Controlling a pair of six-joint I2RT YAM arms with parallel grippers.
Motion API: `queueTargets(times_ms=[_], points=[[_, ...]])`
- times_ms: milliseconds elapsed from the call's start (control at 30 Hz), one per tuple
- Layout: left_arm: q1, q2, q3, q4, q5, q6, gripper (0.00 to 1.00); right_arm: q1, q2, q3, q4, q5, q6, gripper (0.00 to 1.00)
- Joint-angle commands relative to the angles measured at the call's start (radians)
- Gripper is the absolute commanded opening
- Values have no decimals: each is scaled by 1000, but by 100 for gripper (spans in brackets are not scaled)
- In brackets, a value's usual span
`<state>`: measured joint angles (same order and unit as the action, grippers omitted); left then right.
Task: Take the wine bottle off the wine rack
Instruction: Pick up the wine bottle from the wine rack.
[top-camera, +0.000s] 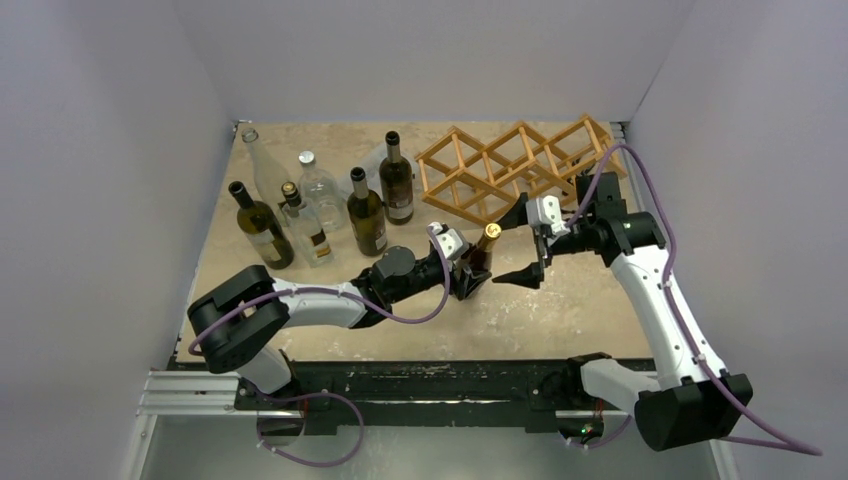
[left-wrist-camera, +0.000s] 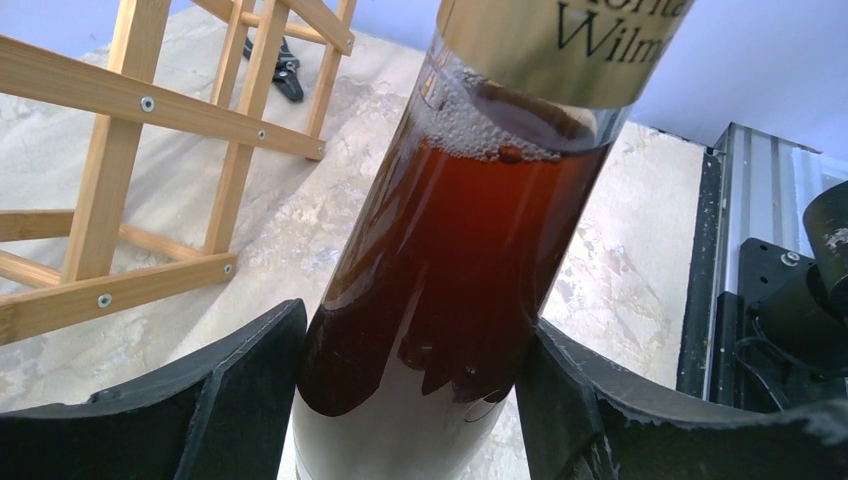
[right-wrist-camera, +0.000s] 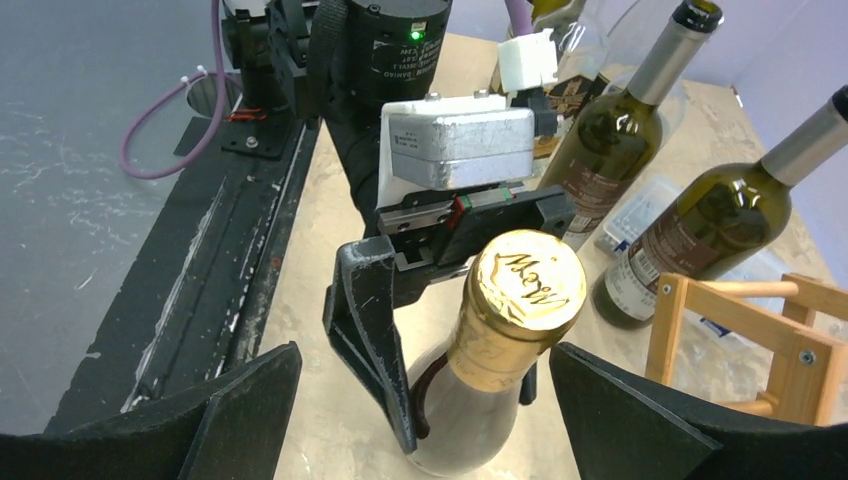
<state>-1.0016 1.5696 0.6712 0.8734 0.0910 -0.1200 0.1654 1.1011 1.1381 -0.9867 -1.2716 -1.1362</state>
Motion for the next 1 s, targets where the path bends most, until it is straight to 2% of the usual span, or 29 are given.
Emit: queueTargets(times_ms=[0, 233, 967], points=[[-19, -26, -19, -22, 26, -58, 0, 31, 9, 69, -8, 8, -24, 97], [-26, -22, -22, -19, 21, -65, 0, 80, 42, 88, 16, 21, 9, 91], [-28, -2, -32, 11, 34, -112, 0, 86, 72, 115, 82, 3, 102, 44]])
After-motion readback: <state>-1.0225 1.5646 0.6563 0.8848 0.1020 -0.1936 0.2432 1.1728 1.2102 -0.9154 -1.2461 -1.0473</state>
